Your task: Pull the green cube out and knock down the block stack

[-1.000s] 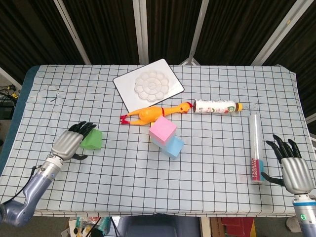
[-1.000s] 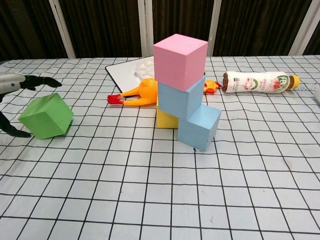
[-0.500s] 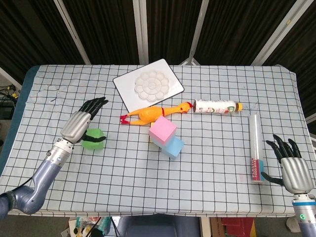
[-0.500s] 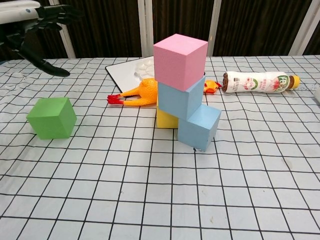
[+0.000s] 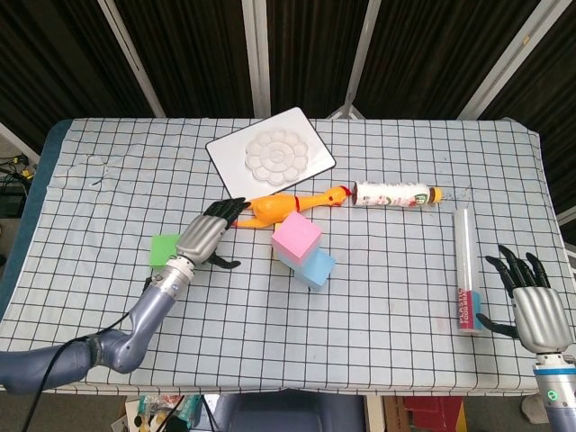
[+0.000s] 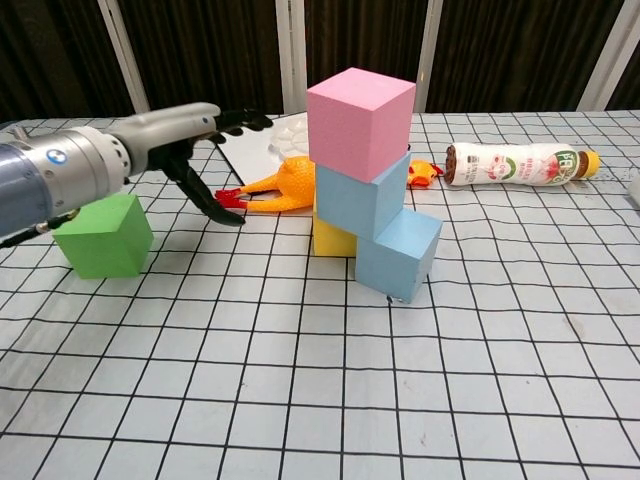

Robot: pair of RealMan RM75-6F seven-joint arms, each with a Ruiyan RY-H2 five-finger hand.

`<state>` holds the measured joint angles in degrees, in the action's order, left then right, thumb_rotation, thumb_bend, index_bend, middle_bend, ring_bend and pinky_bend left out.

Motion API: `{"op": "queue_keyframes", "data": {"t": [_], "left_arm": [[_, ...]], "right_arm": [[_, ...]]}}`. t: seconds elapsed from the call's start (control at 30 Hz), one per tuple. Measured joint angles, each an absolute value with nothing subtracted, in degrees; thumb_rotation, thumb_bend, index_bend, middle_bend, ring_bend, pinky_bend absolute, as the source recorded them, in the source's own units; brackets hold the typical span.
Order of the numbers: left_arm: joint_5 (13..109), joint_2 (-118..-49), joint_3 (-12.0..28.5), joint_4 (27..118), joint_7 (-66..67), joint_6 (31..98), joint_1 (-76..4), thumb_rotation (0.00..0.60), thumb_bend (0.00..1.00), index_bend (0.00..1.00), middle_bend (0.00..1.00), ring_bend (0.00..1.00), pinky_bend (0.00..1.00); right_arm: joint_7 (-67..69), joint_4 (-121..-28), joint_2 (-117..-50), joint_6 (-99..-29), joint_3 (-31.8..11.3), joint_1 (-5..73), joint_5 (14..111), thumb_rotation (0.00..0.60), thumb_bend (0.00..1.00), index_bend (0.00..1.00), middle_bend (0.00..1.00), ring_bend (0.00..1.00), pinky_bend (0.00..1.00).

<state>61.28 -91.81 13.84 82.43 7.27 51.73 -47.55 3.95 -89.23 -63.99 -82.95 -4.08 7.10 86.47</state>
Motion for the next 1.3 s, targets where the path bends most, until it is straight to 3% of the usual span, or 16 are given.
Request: {"op": "queue_keyframes", "data": {"t": [0.43, 1.0, 1.1, 1.23, 1.3], "left_arm": [[62.21, -102.05, 15.25, 72.16, 3.92, 50.48, -50.82, 0.600, 0.04, 0.00, 0.04, 0.00, 0.01], [65.42, -110.32, 17.39, 62.46, -0.77, 50.92, -53.78, 0.600, 0.11, 0.05, 0.11, 0.15, 0.05], [65.52, -110.89, 17.63, 61.82, -1.16, 50.52, -54.09, 0.600, 0.23, 0.05, 0.13, 0.26, 0.08], [66.18, -111.38, 17.55, 61.18, -1.30, 50.62, -54.28, 0.600, 0.50, 0.07, 0.18, 0.45, 0.18], [66.50, -111.71, 17.43, 60.76, -0.74, 51.14, -54.30, 0.600, 0.56, 0.08, 0.20, 0.51, 0.22]], "right_arm": [[4.02, -89.03, -63.84, -83.27, -4.29, 6.90, 86.12, 0.600, 0.03, 0.18, 0.07, 0.16, 0.04], [4.86, -88.83, -63.66, -82.39, -4.13, 7.22, 86.16, 0.600, 0.03, 0.18, 0.07, 0.16, 0.04], [4.86, -88.87, -63.64, -82.34, -4.07, 7.23, 86.21, 0.600, 0.03, 0.18, 0.07, 0.16, 0.04], [4.98, -88.93, -63.58, -82.30, -4.06, 7.26, 86.25, 0.600, 0.03, 0.18, 0.07, 0.17, 0.04], [5.11, -88.93, -63.54, -82.24, -4.06, 7.28, 86.24, 0.600, 0.03, 0.18, 0.07, 0.17, 0.04]]}}
